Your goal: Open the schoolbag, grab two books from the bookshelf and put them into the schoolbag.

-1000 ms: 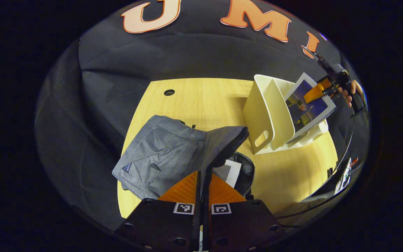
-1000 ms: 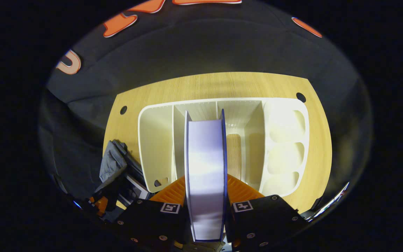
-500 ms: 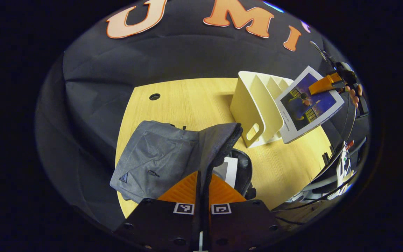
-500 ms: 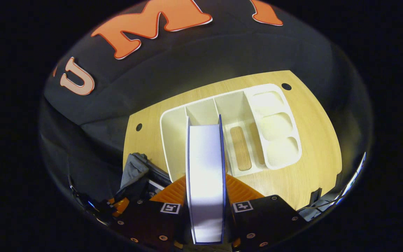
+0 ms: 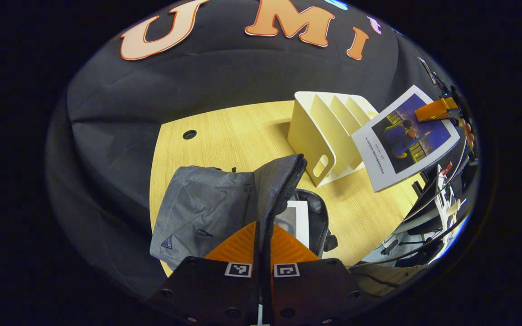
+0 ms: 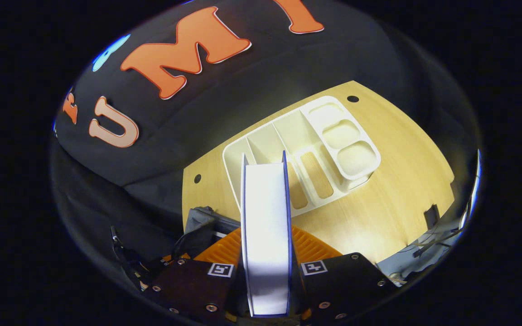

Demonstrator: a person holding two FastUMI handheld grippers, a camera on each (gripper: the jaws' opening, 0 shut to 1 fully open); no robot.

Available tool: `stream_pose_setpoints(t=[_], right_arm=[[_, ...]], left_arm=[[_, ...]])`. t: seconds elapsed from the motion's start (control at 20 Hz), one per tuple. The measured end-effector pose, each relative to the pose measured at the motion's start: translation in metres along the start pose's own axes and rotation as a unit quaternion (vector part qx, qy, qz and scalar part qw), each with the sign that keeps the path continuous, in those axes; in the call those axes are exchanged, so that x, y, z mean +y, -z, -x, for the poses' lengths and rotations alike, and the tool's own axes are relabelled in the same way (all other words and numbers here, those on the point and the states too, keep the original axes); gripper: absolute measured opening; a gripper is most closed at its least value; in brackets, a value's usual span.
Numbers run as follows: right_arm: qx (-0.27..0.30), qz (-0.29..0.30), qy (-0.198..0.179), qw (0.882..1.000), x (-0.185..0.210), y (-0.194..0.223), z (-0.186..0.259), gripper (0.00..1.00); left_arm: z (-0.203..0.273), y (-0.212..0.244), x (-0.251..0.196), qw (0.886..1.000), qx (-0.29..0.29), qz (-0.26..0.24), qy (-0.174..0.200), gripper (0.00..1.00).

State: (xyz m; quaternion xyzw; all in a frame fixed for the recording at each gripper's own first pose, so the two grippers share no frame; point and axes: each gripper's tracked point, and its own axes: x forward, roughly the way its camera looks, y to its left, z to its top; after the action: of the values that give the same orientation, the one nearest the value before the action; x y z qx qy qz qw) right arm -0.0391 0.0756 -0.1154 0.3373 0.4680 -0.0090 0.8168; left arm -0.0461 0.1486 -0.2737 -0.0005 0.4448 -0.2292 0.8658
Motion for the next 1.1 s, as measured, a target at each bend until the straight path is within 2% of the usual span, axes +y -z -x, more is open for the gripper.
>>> stream_pose_setpoints(t=[0.35,0.75,1.1], right_arm=[[-0.023,-0.056,-0.011,0.998,-0.006,0.042,0.002,0.4],[0.001,-0.13,-0.118,0.984,0.048,0.105,-0.026,0.39],[0.017,-0.126,-0.178,0.976,0.087,0.147,-0.067,0.39]], left_arm=[[0.012,0.0,0.01,1.0,-0.011,-0.013,0.005,0.04],[0.016,0.001,0.016,1.0,-0.014,-0.024,0.007,0.04],[0.022,-0.001,0.015,0.999,-0.018,-0.036,0.004,0.04]])
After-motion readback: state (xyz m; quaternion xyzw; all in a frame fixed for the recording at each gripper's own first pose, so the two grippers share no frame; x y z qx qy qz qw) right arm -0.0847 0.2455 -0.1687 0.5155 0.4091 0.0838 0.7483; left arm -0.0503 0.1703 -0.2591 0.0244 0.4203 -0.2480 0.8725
